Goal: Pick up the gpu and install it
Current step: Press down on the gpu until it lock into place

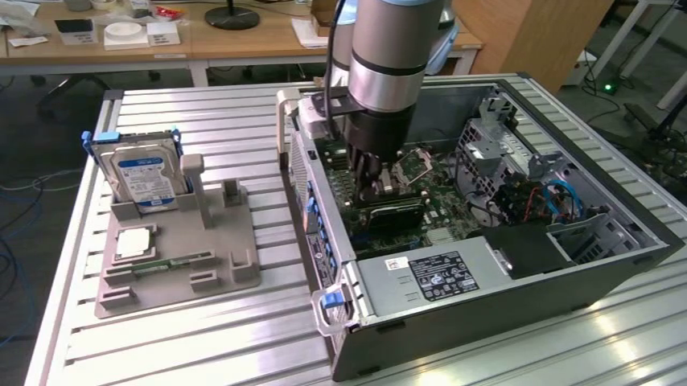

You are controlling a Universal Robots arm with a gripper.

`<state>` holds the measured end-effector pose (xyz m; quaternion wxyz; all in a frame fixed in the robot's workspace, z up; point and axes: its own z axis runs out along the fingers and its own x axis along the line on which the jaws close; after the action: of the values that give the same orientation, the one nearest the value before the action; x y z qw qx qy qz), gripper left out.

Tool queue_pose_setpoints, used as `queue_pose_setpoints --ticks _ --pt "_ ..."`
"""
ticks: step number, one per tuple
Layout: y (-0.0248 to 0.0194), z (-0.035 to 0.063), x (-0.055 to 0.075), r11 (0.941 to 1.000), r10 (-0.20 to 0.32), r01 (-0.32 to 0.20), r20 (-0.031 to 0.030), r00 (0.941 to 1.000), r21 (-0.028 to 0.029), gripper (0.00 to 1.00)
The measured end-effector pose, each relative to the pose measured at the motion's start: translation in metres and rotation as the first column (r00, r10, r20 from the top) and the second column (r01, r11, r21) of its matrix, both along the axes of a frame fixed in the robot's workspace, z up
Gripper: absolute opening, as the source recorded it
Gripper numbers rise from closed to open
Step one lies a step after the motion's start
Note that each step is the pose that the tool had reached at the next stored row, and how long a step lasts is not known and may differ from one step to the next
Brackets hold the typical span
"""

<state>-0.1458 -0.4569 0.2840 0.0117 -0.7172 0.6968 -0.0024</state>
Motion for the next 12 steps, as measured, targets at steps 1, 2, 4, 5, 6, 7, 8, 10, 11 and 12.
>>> queue_pose_setpoints --ticks 1,2,4,5,6,7,8,10,11,12 --pt "0.0000 0.0010 -0.001 1.0000 0.000 0.000 0.0001 1.0000 0.0000 0.10" --pt "0.0001 0.0017 -0.002 1.0000 0.000 0.000 0.0002 1.0000 0.0002 0.10" --pt "0.0007 0.0019 -0.006 1.0000 0.000 0.000 0.0002 1.0000 0.0002 0.10" --pt "0.0012 0.0020 -0.008 1.0000 0.000 0.000 0.0001 1.0000 0.0001 0.10" --pt "0.0017 0.0020 -0.010 1.0000 0.000 0.000 0.0001 1.0000 0.0001 0.10" --pt "0.0025 0.0020 -0.011 1.0000 0.000 0.000 0.0001 1.0000 0.0000 0.10" --pt "0.0035 0.0020 -0.013 1.0000 0.000 0.000 0.0001 1.0000 -0.0001 0.10" --pt "0.0065 0.0020 -0.015 1.0000 0.000 0.000 0.0001 1.0000 -0.0014 0.10" --pt "0.0080 0.0020 -0.016 1.0000 0.000 0.000 0.0001 1.0000 -0.0015 0.10" --pt "0.0093 0.0020 -0.017 1.0000 0.000 0.000 0.0002 1.0000 -0.0015 0.10"
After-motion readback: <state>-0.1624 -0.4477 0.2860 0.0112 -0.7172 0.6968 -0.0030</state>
